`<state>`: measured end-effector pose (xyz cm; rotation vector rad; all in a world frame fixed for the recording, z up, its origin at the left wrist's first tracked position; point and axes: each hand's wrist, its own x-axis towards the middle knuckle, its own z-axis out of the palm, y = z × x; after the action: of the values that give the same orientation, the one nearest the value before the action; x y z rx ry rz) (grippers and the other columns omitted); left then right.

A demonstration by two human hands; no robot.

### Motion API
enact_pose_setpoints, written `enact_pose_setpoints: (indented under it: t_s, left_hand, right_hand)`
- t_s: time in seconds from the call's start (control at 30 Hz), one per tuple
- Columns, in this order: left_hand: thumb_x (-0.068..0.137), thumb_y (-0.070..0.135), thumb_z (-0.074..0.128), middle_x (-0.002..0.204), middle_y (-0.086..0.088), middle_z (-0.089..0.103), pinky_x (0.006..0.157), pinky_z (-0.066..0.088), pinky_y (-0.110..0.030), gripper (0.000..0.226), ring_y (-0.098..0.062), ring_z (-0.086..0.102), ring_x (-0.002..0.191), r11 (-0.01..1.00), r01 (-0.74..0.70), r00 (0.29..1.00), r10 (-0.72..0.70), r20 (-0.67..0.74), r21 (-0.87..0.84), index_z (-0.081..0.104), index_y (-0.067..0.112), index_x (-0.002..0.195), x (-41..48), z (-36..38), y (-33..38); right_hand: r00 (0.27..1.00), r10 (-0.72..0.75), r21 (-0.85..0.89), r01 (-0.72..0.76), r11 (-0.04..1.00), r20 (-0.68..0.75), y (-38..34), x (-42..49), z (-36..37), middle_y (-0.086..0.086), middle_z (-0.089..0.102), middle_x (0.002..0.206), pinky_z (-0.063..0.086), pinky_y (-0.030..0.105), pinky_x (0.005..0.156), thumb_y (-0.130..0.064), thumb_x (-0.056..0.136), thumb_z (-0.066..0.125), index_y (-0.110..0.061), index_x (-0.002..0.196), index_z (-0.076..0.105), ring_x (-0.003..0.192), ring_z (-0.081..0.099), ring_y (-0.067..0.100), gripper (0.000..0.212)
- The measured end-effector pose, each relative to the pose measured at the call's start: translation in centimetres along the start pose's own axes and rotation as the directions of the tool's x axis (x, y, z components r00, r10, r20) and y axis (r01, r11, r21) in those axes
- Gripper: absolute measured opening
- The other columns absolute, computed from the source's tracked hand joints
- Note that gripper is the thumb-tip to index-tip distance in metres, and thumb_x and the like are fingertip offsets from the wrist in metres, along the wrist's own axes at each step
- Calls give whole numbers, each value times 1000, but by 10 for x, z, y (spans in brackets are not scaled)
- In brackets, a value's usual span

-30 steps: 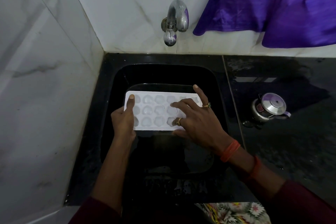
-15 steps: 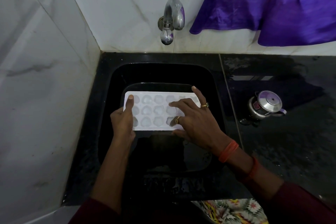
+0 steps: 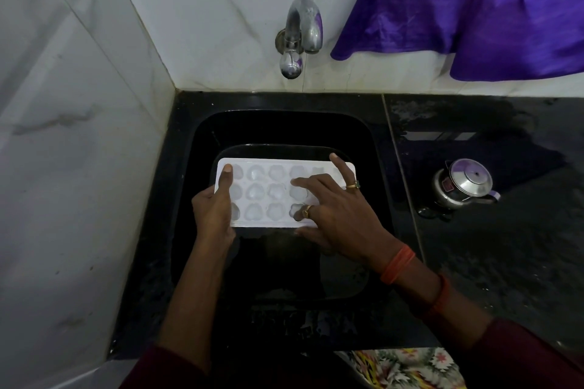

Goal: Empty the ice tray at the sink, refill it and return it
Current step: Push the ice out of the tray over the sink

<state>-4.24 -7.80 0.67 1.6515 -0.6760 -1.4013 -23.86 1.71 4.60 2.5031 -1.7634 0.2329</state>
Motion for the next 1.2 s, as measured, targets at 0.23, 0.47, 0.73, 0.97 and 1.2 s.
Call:
enact_pose_setpoints:
  t_s: [0.23,0.47,0.73,0.97,1.2]
  left_hand:
    - [87,43,74,71,-1,66,64,58,-35,39,-19,65,66,1000,6,1000,-6,-6,-2,60,11,69,1,3,-1]
    - [85,44,75,76,-2,71,63,61,-34,35,-19,71,69,1000,24,1000,-24,6,-12,65,13,73,8,4,1]
    - [84,45,76,59,7,70,54,57,-29,36,-12,69,58,1000,22,1000,-21,4,-3,65,13,71,13,4,-2]
    - [85,45,75,63,6,70,51,57,-28,36,-12,70,58,1000,8,1000,-8,24,20,64,14,72,14,5,-1]
    - [86,44,74,73,1,69,64,61,-36,36,-19,69,68,999,29,999,-30,14,14,63,13,72,15,8,1]
  right_hand:
    - [1000,19,3,-19,1000,3,0,3,1,-3,64,129,14,59,121,-54,80,73,-33,87,76,115,62,16,22]
    - [998,42,11,-42,999,38,-2,5,1,1,62,134,16,61,121,-49,80,69,-29,93,76,118,61,19,25]
    - [993,24,-35,-19,999,118,-2,8,0,5,55,143,11,61,122,-48,85,61,-25,99,75,125,57,21,30]
    - [988,13,-53,-5,999,154,1,12,-1,6,53,146,9,60,122,-50,86,63,-27,95,75,127,55,22,27]
    - [989,8,-49,-1,999,149,6,16,-2,10,50,148,13,62,121,-58,90,39,-32,95,76,128,55,25,45]
